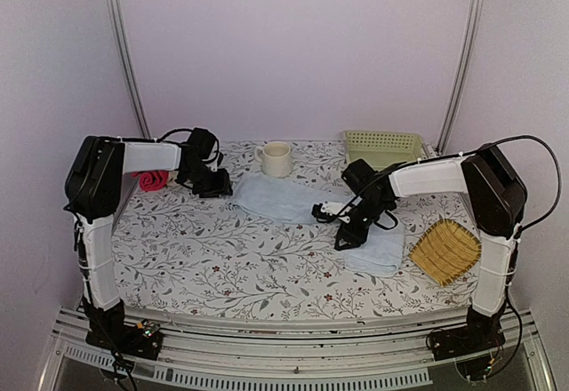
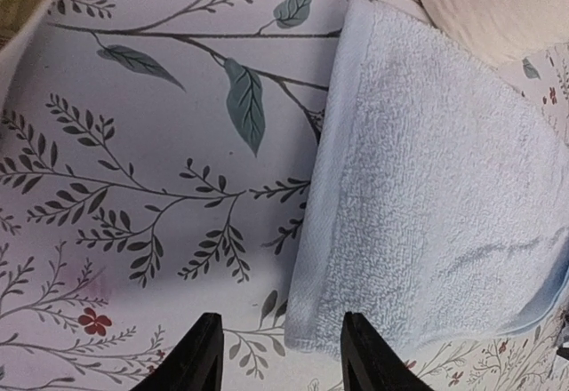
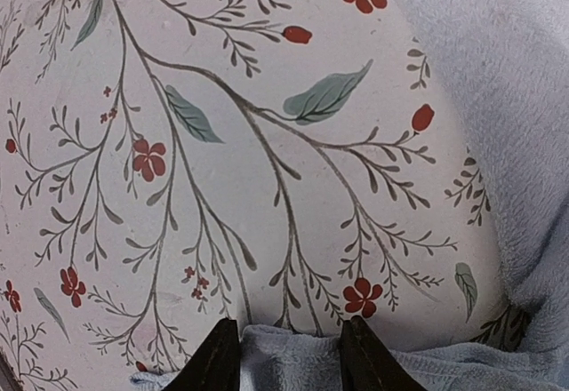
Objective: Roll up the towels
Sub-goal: Pick up the towel from the center of the board, then flatten out the towel at the center of the board, then smooth out the towel at the center of the board.
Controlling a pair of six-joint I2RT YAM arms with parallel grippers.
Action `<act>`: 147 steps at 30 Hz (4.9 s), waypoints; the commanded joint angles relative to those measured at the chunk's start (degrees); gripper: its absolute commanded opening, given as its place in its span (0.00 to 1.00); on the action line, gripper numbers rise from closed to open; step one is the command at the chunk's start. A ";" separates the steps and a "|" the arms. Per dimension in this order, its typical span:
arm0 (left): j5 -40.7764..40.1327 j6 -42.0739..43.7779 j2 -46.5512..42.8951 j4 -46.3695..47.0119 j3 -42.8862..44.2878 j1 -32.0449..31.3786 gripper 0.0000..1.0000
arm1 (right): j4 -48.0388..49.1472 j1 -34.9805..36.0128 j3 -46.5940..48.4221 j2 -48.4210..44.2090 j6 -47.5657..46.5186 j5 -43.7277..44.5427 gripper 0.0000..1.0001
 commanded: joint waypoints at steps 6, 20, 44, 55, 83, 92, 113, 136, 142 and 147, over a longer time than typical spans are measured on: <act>0.33 0.84 -1.79 1.16 -1.03 0.05 0.49 | -3.54 0.25 0.47 -0.35 1.48 -2.90 0.46; 3.56 -0.03 4.55 -0.32 3.43 -1.12 0.50 | -1.89 0.43 -2.03 1.05 2.01 3.72 0.41; -0.31 -0.28 -16.67 1.67 3.18 -2.23 0.00 | -6.62 -12.38 9.51 -21.38 1.82 -5.79 0.02; -12.99 -0.38 -37.64 -9.38 4.90 -1.57 0.00 | -3.11 -26.11 16.81 -35.04 3.97 -9.63 0.02; -16.98 -6.83 -48.90 -10.73 -19.24 1.97 0.00 | 13.16 -29.57 -10.42 -36.56 8.37 -24.42 0.02; -6.64 -6.51 -23.29 -1.82 -10.16 10.07 0.46 | 14.32 -30.01 13.58 -6.93 18.17 -9.10 0.38; 4.47 -10.21 -41.78 -16.74 -32.67 -1.23 0.03 | -8.88 -13.94 -21.60 -39.74 -10.36 -11.00 0.42; 1.59 -29.99 -40.57 -27.23 -48.22 -5.83 0.00 | -3.82 -11.31 -24.57 -33.96 -10.59 -10.34 0.35; -3.08 -35.05 -48.62 -41.57 -44.17 -5.80 0.00 | -3.25 -11.38 -23.32 -32.03 -10.97 -11.09 0.35; -1.20 -28.58 -53.00 -37.26 -33.48 -4.43 0.00 | -3.97 -11.37 -20.55 -31.11 -9.86 -12.20 0.35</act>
